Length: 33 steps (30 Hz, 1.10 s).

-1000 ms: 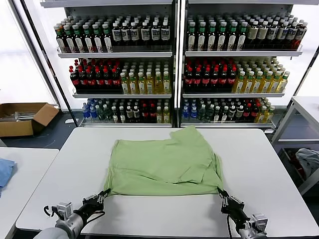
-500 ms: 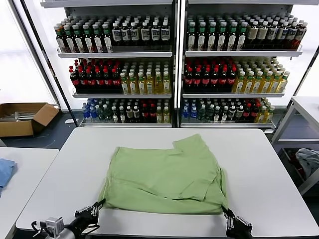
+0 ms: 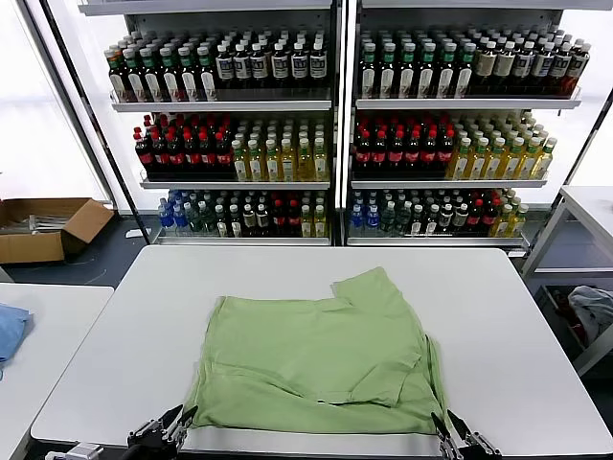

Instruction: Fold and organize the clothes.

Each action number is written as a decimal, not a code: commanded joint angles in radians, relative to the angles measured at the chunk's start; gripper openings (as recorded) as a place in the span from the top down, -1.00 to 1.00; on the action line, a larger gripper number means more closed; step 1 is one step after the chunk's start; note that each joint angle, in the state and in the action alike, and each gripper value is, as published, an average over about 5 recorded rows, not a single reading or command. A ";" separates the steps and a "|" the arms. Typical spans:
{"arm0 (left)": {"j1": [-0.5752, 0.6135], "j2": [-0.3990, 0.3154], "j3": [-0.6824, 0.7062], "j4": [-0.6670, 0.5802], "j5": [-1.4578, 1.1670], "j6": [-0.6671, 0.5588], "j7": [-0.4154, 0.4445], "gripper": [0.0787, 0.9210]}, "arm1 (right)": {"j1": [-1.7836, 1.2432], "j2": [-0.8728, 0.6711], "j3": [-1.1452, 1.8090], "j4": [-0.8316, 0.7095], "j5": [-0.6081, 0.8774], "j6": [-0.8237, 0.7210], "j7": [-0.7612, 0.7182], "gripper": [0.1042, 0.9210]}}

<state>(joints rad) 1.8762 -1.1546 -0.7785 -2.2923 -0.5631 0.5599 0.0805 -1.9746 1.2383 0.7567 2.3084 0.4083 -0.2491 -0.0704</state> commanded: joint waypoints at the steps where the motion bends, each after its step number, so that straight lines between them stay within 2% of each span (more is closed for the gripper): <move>1: -0.126 0.068 -0.070 -0.020 -0.021 0.017 0.005 -0.03 | 0.209 -0.120 0.129 -0.018 0.208 -0.029 -0.014 -0.03; 7: -0.363 0.184 0.046 0.145 -0.103 0.018 0.034 -0.44 | 0.604 -0.311 -0.040 -0.275 0.243 -0.116 -0.116 -0.46; 12: -0.583 0.260 0.197 0.319 -0.162 0.018 0.040 -0.72 | 0.902 -0.346 -0.249 -0.509 0.223 -0.154 -0.167 -0.72; 18: -0.765 0.297 0.350 0.493 -0.149 0.017 0.055 -0.77 | 1.164 -0.318 -0.456 -0.728 0.219 -0.174 -0.183 -0.76; 25: -0.953 0.278 0.493 0.697 -0.132 0.014 0.041 -0.77 | 1.297 -0.255 -0.564 -0.931 0.177 -0.187 -0.180 -0.76; 33: -1.036 0.261 0.558 0.813 -0.125 -0.002 0.028 -0.77 | 1.399 -0.147 -0.613 -1.104 0.121 -0.178 -0.164 -0.76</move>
<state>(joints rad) 1.0807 -0.9128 -0.3832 -1.7299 -0.6797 0.5656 0.1145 -0.7890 1.0280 0.2597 1.4566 0.5585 -0.4137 -0.2286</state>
